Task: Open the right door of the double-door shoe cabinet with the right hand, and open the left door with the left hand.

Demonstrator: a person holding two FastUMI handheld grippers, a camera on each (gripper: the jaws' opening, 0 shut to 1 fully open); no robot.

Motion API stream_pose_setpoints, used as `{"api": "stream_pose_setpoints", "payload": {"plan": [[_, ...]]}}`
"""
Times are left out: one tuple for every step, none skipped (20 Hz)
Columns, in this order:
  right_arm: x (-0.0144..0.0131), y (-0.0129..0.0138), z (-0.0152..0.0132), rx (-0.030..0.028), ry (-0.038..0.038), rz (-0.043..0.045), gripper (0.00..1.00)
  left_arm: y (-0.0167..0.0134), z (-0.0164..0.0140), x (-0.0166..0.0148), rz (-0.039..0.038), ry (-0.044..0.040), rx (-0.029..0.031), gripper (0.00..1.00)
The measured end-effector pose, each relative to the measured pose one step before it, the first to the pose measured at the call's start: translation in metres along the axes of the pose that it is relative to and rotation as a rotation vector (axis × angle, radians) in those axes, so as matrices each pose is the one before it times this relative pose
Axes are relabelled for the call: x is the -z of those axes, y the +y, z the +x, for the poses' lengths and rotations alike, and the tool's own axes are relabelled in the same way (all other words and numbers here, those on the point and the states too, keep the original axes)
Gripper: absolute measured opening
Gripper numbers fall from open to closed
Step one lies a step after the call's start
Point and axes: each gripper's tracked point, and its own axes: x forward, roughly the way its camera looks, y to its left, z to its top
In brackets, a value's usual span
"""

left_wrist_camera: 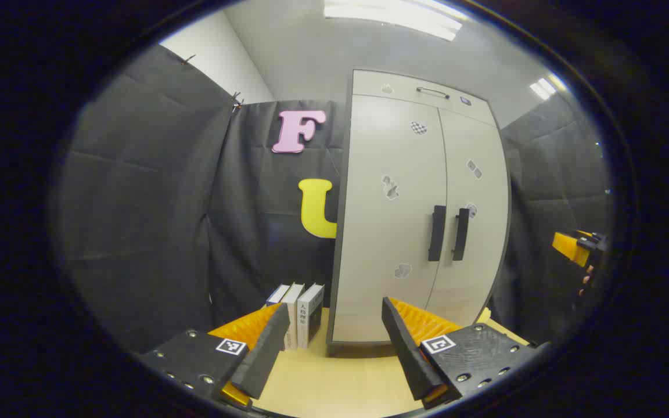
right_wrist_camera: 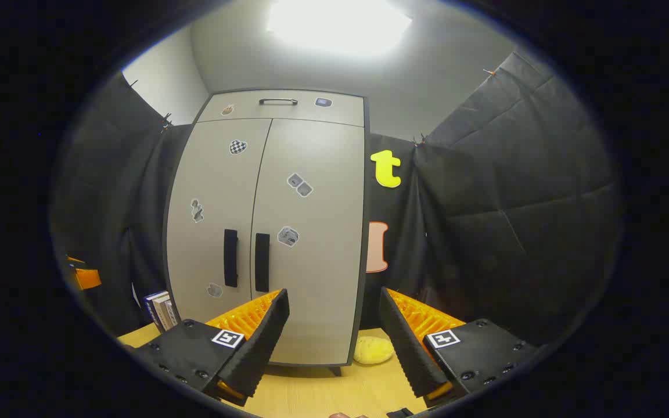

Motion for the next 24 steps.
{"api": "stream_pose_setpoints", "payload": {"plan": [[0.00097,0.00085,-0.00037,0.00278,0.0033,-0.00124,0.98,0.00011,0.00149,0.00215,-0.00837,0.00517,0.00262,0.93],[0.00244,0.00143,-0.00073,0.00234,0.00459,-0.00243,0.97,-0.00093,-0.0003,0.00243,-0.00435,0.00419,0.00351,0.93],[0.00103,0.00074,-0.00166,0.00001,0.00359,-0.00042,0.96,0.0016,0.0002,0.00229,0.0012,0.00692,-0.00108,0.94],[0.00135,0.00058,-0.00157,-0.00042,0.00294,0.00308,0.97,0.00118,0.00206,0.00429,0.00382,0.00984,-0.00569,0.93],[0.00005,0.00214,-0.00147,-0.00125,0.00375,0.00613,0.97,0.00104,0.00043,0.00293,0.00105,0.01024,-0.00816,0.93],[0.00206,0.00249,-0.00111,-0.00223,0.00587,0.00752,0.98,0.00055,0.00017,0.00447,-0.00311,0.01193,-0.00442,0.93],[0.00042,0.00207,-0.00165,-0.0016,0.0048,0.00704,0.98,0.0001,-0.00022,0.00162,-0.00777,0.00774,0.00086,0.94],[0.00142,0.00066,-0.00132,0.0008,0.00342,0.00623,0.97,0.00044,-0.00002,0.00166,-0.00941,0.00648,0.00199,0.93],[0.0014,0.00064,-0.00092,-0.00042,0.00532,0.00512,0.98,0.00063,-0.00013,0.00219,-0.00678,0.00639,0.00038,0.93],[0.00198,0.00186,-0.0006,-0.00408,0.00668,0.00362,0.98,0.00052,-0.00112,0.00253,-0.00111,0.00599,-0.00331,0.93],[0.00215,0.00105,-0.00021,-0.00428,0.00703,0.00102,0.99,0.00146,-0.00008,0.00148,0.00427,0.00456,-0.00646,0.93],[0.00111,0.00145,-0.00123,-0.00308,0.00543,-0.00158,0.98,0.00195,-0.00106,0.00214,0.00697,0.00346,-0.00831,0.93],[0.00039,0.00124,0.00002,-0.00232,0.00464,-0.00144,0.97,0.00268,-0.00211,0.00122,0.007,0.00334,-0.0094,0.93],[0.00058,0.00138,0.00056,-0.00361,0.00564,0.00204,0.97,0.00409,-0.00517,0.00292,0.00263,0.00477,-0.00925,0.93],[-0.00086,0.00071,0.00101,-0.00641,0.003,0.00566,0.97,0.00169,-0.00259,0.00148,-0.00402,0.00723,-0.00364,0.93],[0.00033,-0.00006,-0.00185,-0.0061,0.00019,0.00427,0.97,-0.00215,0.00239,0.00259,-0.01112,0.00918,-0.0011,0.94],[0.00015,0.00108,0.00039,-0.00352,0.00116,-0.00006,0.98,-0.0003,0.00038,0.00234,-0.01418,0.0086,0.00046,0.93],[0.0029,0.00093,0.00167,-0.00424,0.00967,-0.00295,0.97,0.00029,0.00049,0.00431,-0.01313,0.00659,-0.0015,0.93],[0.00386,-0.00008,0.00034,-0.00512,0.01907,-0.0044,0.98,0.00089,0.0002,0.00208,-0.00811,0.00168,-0.00619,0.93],[0.0013,0.00023,-0.00022,-0.00255,0.01731,-0.00166,0.97,0.00139,0.00094,0.00251,-0.00082,-0.00314,-0.01188,0.93],[-0.00005,0.00036,0.00077,-0.00127,0.01015,0.00273,0.97,0.00218,0.00085,0.00125,-0.0005,-0.00333,-0.00977,0.93],[-0.00009,0.00144,0.00049,-0.00435,0.00683,0.00739,0.97,0.00074,-0.00122,0.00183,-0.00571,-0.00752,0.00299,0.93],[-0.00093,0.00182,0.00169,-0.00954,0.00368,0.00828,0.97,-0.00018,-0.00139,0.00089,-0.00839,-0.0049,0.00855,0.93],[0.00165,0.00054,0.00176,-0.01078,0.00362,0.0032,0.97,0.00016,-0.00469,0.00465,-0.00826,-0.00074,0.00524,0.94]]}}
